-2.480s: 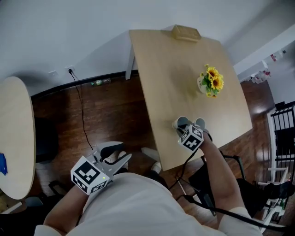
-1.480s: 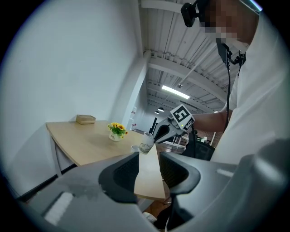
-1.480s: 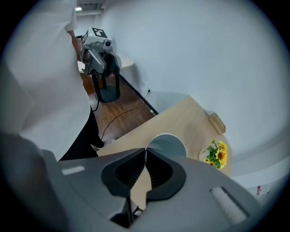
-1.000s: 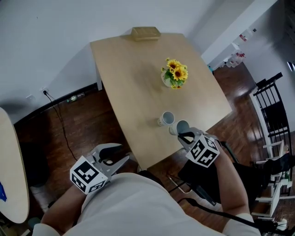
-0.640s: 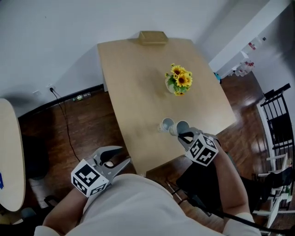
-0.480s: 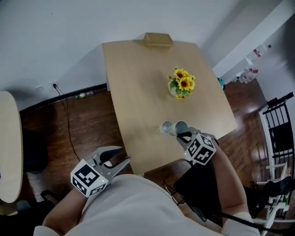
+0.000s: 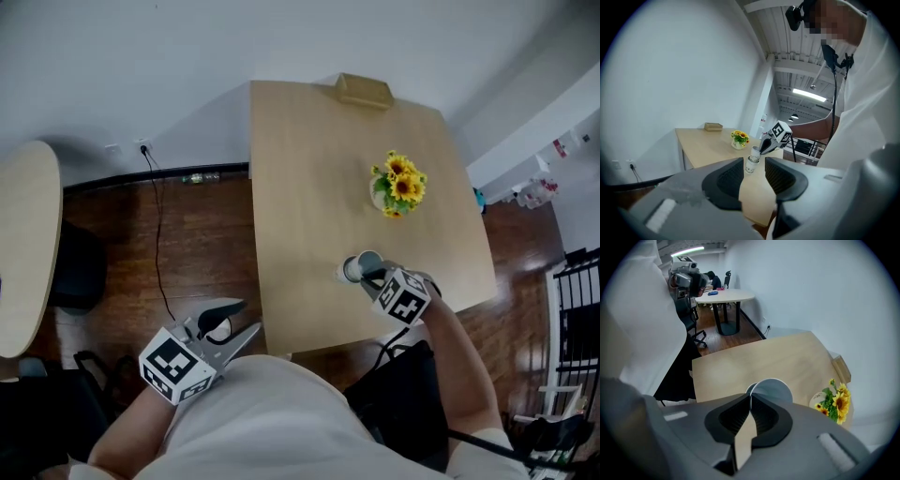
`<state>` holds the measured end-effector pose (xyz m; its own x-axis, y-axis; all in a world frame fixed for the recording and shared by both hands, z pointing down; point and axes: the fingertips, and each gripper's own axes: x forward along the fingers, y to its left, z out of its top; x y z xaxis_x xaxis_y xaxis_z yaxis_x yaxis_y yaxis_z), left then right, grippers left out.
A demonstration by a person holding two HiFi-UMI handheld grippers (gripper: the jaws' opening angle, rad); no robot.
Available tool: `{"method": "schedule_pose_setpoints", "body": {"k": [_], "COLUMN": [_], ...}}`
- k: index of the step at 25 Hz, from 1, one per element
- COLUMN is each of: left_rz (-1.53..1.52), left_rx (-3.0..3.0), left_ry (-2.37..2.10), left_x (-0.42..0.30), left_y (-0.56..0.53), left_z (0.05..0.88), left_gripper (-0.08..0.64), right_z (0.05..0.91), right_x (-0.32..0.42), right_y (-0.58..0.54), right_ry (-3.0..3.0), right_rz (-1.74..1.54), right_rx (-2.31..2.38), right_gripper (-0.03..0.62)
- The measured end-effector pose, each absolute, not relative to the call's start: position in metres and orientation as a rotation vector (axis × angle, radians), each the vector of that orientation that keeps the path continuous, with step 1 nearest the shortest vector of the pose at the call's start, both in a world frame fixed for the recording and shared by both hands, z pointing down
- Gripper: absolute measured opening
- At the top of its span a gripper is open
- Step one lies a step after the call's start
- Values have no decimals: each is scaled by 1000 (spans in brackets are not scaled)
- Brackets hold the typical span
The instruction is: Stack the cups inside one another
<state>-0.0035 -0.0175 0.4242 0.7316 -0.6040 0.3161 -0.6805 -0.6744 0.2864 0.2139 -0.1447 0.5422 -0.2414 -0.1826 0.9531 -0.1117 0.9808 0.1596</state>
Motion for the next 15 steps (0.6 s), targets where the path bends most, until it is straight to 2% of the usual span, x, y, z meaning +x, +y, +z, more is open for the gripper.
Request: {"method": "schedule_pose_setpoints", "body": {"k": [11,15], "left_rz": [289,292], "left_rx": [2453,2455], "left_ry": [-1095,-1093], "left_x": [-13,-18], "left_y": [-12,-13], "left_z": [432,434], "left_gripper": [153,153], "right_z": [593,592], "right_x": [204,199], "right_y": [-150,-149], "right_ry": [-1789,-1810], "right_rz": [-57,-37], "right_rx": [112,126], "right_gripper": [20,46]}}
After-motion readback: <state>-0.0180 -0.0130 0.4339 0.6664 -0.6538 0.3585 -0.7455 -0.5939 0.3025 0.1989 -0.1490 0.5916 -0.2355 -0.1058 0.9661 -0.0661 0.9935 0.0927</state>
